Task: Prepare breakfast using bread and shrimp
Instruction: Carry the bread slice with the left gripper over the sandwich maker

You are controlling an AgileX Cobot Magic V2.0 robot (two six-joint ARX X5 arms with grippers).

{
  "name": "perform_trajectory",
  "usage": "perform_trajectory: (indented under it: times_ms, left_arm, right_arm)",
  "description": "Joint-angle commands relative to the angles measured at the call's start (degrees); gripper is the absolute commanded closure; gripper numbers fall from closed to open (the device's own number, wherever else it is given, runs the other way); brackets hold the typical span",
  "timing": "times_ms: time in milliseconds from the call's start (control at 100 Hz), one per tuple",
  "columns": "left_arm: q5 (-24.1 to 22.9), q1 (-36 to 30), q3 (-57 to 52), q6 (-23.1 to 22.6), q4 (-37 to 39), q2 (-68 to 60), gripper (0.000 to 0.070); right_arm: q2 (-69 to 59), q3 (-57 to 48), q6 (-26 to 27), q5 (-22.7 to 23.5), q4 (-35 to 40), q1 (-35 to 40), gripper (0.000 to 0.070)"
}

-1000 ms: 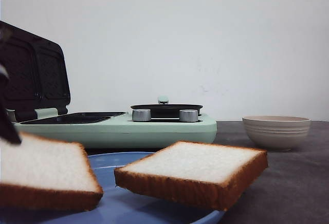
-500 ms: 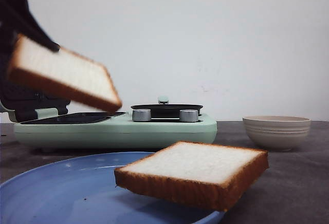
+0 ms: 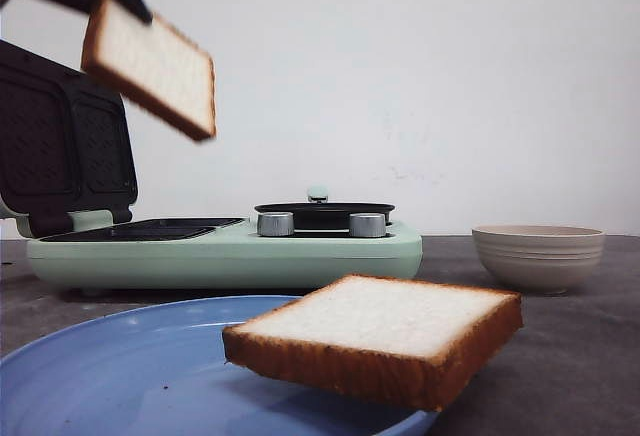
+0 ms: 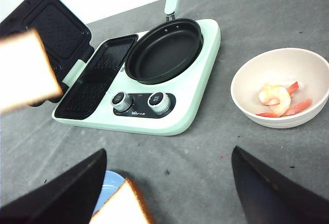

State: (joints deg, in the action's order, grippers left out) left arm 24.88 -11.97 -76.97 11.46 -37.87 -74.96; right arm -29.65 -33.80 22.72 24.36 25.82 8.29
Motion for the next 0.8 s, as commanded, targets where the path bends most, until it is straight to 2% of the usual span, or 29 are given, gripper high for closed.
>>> perform_trajectory:
  times_ms: [0,130,320,430,670,790]
  left_arm:
    - [-4.04,-0.52,-3.96,-3.63,0.28,-2.38,0.0700]
    - [-10.23,-1.42,-9.51,-11.82,-0.55,-5.84,0.0700]
    - [-19.50,-3.04,-14.38,-20.76,-2.36,-11.23,0.0700]
    - [-25.64,-4.81,-15.26,-28.26,-2.19,-14.08,0.0700]
    - [-35.74,-9.60,-15.28,-38.64,4.31,-20.06,0.0700]
    - [-40.41,-11.69,-15.30,-45.51,7.61,-23.12,0.0699]
  right_arm:
    - [-0.09,-0.31,-0.79,0.00,-0.92,0.20,0.0219]
    - [-0.09,-0.31,-0.92,0.00,-0.94,0.20,0.0219]
    - [-0.09,-0.31,-1.11,-0.02,-1.46,0.20,0.0219]
    - [-0.09,-0.31,-1.38,-0.44,-1.68,0.20,0.0219]
    - [-0.20,-0.31,-2.47,-2.16,-1.75,0.20,0.0219]
    - [-0.20,-0.31,-2.60,-2.32,-1.70,0.20,0.0220]
